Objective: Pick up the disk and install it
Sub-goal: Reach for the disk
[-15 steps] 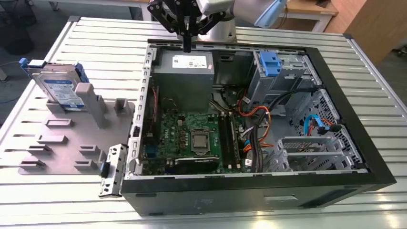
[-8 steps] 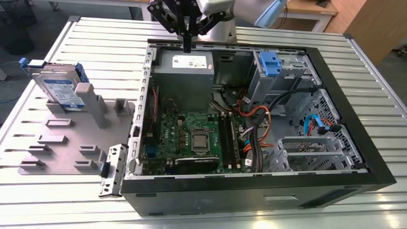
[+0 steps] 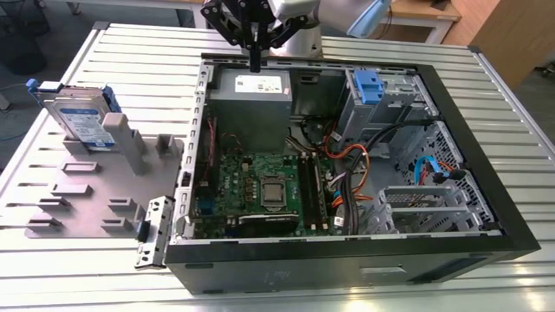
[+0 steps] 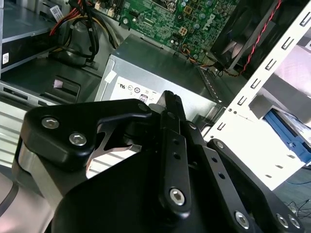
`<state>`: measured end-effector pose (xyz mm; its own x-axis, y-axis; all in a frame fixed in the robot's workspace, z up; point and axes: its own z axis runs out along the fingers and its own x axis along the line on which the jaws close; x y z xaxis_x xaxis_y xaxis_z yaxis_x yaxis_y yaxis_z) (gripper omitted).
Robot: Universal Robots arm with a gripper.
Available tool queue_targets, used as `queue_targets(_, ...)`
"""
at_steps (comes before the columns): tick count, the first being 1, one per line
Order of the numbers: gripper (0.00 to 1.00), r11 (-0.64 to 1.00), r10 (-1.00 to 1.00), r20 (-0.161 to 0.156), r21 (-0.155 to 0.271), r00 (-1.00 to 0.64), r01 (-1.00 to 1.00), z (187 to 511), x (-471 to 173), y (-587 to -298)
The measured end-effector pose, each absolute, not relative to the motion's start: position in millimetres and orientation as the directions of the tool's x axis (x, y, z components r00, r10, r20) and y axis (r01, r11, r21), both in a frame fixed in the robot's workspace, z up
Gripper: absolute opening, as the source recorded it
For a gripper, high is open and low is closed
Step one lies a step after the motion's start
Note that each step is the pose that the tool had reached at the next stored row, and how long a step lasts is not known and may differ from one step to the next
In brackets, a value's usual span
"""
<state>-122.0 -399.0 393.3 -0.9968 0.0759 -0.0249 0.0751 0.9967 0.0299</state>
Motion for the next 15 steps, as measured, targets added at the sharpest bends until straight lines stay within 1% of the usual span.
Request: queue_targets(15, 0.11, 0.997, 0.076, -0.025, 0.018, -0.997, 0.075, 393.3, -122.2, -398.9)
